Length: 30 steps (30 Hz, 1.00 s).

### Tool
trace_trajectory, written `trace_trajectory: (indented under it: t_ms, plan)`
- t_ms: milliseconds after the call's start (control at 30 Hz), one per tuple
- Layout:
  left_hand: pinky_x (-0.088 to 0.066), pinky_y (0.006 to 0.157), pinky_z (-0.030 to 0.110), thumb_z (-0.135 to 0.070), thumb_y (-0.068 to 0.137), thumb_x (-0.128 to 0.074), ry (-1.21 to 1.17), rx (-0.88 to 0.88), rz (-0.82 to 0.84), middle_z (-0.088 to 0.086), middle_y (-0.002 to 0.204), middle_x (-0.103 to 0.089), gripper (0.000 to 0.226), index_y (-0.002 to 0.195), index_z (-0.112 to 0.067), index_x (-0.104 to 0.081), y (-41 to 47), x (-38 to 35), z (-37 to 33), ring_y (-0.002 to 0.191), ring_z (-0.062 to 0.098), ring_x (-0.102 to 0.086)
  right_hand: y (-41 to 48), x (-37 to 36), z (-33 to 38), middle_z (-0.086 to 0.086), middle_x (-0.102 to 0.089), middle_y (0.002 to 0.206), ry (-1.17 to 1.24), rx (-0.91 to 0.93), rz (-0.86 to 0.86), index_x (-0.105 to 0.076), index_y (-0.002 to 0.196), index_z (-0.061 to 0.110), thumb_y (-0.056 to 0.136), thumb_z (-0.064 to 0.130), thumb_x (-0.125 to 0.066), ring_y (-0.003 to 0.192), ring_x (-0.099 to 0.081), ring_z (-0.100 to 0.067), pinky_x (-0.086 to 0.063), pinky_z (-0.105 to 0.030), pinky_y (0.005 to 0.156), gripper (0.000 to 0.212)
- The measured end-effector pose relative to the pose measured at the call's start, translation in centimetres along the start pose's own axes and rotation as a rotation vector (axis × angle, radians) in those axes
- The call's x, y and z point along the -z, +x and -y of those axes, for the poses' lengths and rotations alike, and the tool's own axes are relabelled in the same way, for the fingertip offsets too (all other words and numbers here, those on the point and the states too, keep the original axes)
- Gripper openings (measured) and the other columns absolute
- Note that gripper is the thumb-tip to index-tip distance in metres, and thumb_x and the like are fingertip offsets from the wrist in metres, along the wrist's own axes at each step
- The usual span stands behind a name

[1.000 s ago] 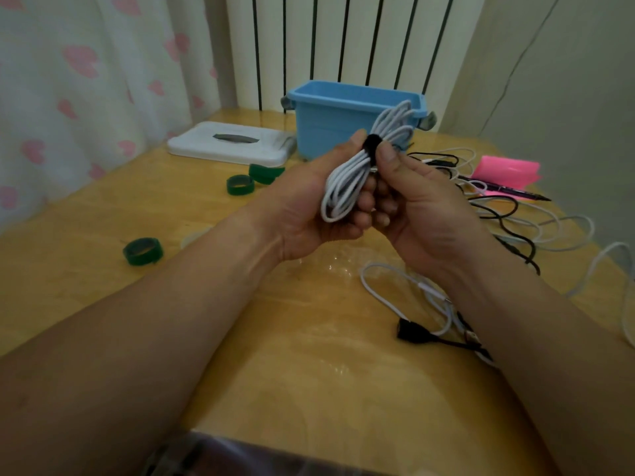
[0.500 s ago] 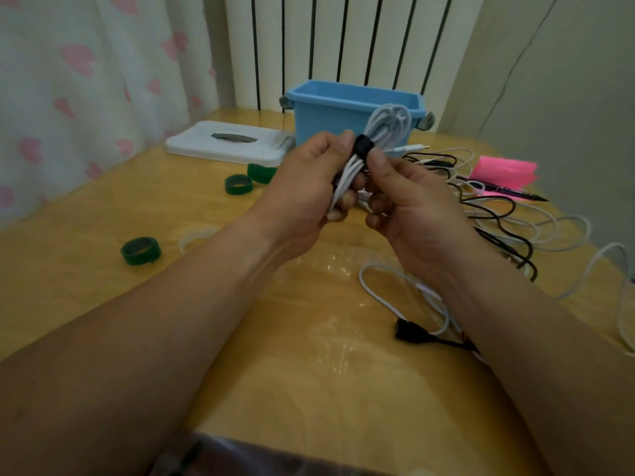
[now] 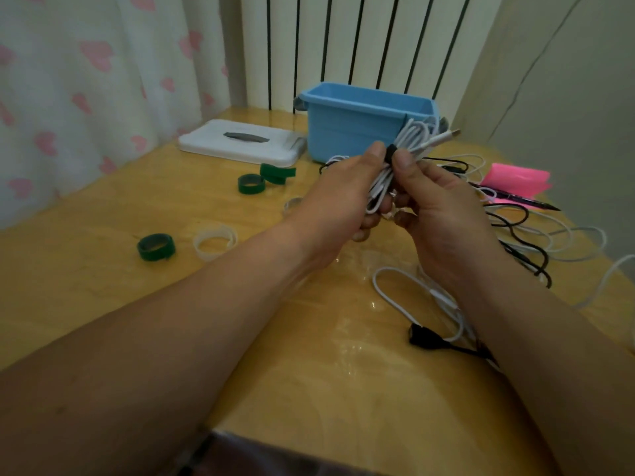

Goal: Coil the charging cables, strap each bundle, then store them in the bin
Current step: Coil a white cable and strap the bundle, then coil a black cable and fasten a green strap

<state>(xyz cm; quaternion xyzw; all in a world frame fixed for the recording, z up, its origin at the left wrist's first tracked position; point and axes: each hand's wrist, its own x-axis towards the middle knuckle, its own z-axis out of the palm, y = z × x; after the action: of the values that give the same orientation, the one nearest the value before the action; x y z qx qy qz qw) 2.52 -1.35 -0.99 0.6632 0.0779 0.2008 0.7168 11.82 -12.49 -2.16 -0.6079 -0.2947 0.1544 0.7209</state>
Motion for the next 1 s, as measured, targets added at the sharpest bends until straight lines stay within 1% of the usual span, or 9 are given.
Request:
trace_trajectory:
  t_ms: [100, 167, 233, 400, 500, 600, 700, 867, 1000]
  plan:
    - [-0.055, 0.052, 0.033, -0.051, 0.115, -0.038, 0.096, 0.028, -0.027, 0.007, 0.079, -0.069, 0.055, 0.102, -0.008, -0.068, 0.1, 0.3, -0.3, 0.061, 0.019, -0.061, -0.1, 0.0, 0.5, -0.014, -0.069, 0.096, 0.029, -0.002, 0.087, -0.075, 0.108, 0.011, 0.105, 0.033, -0.063, 0.073, -0.063, -0.017, -0.054, -0.033, 0.073, 0.026]
    - [-0.067, 0.076, 0.044, -0.058, 0.114, -0.034, 0.295, -0.007, -0.132, 0.003, 0.094, -0.077, 0.056, 0.106, -0.016, -0.071, 0.5, 0.7, -0.5, 0.084, 0.020, -0.074, 0.3, 0.2, 0.8, -0.011, -0.077, 0.110, 0.088, 0.003, 0.053, -0.071, 0.121, 0.009, 0.106, 0.030, -0.060, 0.093, -0.075, -0.023, -0.059, -0.035, 0.082, 0.028]
    - [-0.064, 0.083, 0.043, -0.057, 0.113, -0.033, 0.347, -0.074, -0.322, 0.002, 0.103, -0.074, 0.049, 0.111, -0.021, -0.066, 1.4, 1.6, -0.6, 0.094, 0.019, -0.071, 1.0, 0.8, 1.5, -0.011, -0.078, 0.118, 0.205, 0.009, -0.040, -0.066, 0.129, 0.009, 0.108, 0.028, -0.057, 0.109, -0.076, -0.026, -0.061, -0.040, 0.092, 0.029]
    - [-0.052, 0.071, 0.038, -0.042, 0.114, -0.039, 0.149, -0.192, -0.668, 0.005, 0.097, -0.069, 0.031, 0.106, -0.020, -0.060, 2.4, 3.9, -0.7, 0.082, 0.014, -0.061, 2.9, 1.9, 3.9, -0.007, -0.077, 0.104, 0.192, -0.088, -0.196, -0.065, 0.125, 0.009, 0.110, 0.025, -0.055, 0.089, -0.078, -0.018, -0.062, -0.034, 0.073, 0.024]
    - [-0.049, 0.066, 0.038, -0.039, 0.113, -0.041, 0.148, -0.187, -0.684, 0.006, 0.094, -0.070, 0.032, 0.105, -0.016, -0.061, 2.5, 3.7, -0.4, 0.075, 0.014, -0.059, 3.7, 1.3, 4.5, -0.007, -0.078, 0.102, -0.070, -0.122, -0.176, -0.067, 0.124, 0.010, 0.107, 0.028, -0.061, 0.088, -0.079, -0.019, -0.062, -0.037, 0.076, 0.026]
    - [-0.049, 0.065, 0.040, -0.037, 0.113, -0.042, 0.173, -0.211, -0.688, 0.012, 0.096, -0.071, 0.032, 0.106, -0.012, -0.062, 2.5, 3.6, -0.4, 0.071, 0.013, -0.057, 5.1, 0.7, 4.6, -0.003, -0.075, 0.101, -0.648, 0.069, -0.201, -0.067, 0.116, 0.014, 0.102, 0.040, -0.066, 0.088, -0.075, -0.015, -0.059, -0.033, 0.074, 0.029]
    - [-0.050, 0.066, 0.038, -0.033, 0.113, -0.044, 0.213, -0.245, -0.695, 0.010, 0.094, -0.070, 0.029, 0.106, -0.011, -0.062, 2.4, 3.6, -0.5, 0.071, 0.011, -0.057, 7.1, 0.1, 4.2, 0.002, -0.069, 0.101, -1.024, 0.250, -0.143, -0.063, 0.116, 0.020, 0.101, 0.045, -0.066, 0.088, -0.065, -0.016, -0.046, -0.032, 0.071, 0.029]
    - [-0.056, 0.076, 0.050, -0.032, 0.111, -0.047, 0.222, -0.266, -0.678, 0.006, 0.090, -0.069, 0.024, 0.096, -0.019, -0.059, 2.5, 3.5, -0.2, 0.076, 0.018, -0.062, 11.2, -1.0, 2.3, -0.001, -0.073, 0.113, -1.357, 0.319, -0.007, -0.065, 0.121, 0.027, 0.103, 0.046, -0.063, 0.100, -0.066, -0.024, -0.053, -0.040, 0.081, 0.026]
    - [-0.053, 0.070, 0.041, -0.030, 0.111, -0.048, 0.240, -0.292, -0.650, 0.003, 0.090, -0.067, 0.021, 0.096, -0.020, -0.058, 2.7, 3.5, -0.1, 0.075, 0.014, -0.060, 12.4, -1.7, 0.7, -0.004, -0.071, 0.108, -1.499, 0.390, 0.032, -0.069, 0.114, 0.026, 0.106, 0.036, -0.058, 0.098, -0.062, -0.025, -0.049, -0.040, 0.081, 0.017]
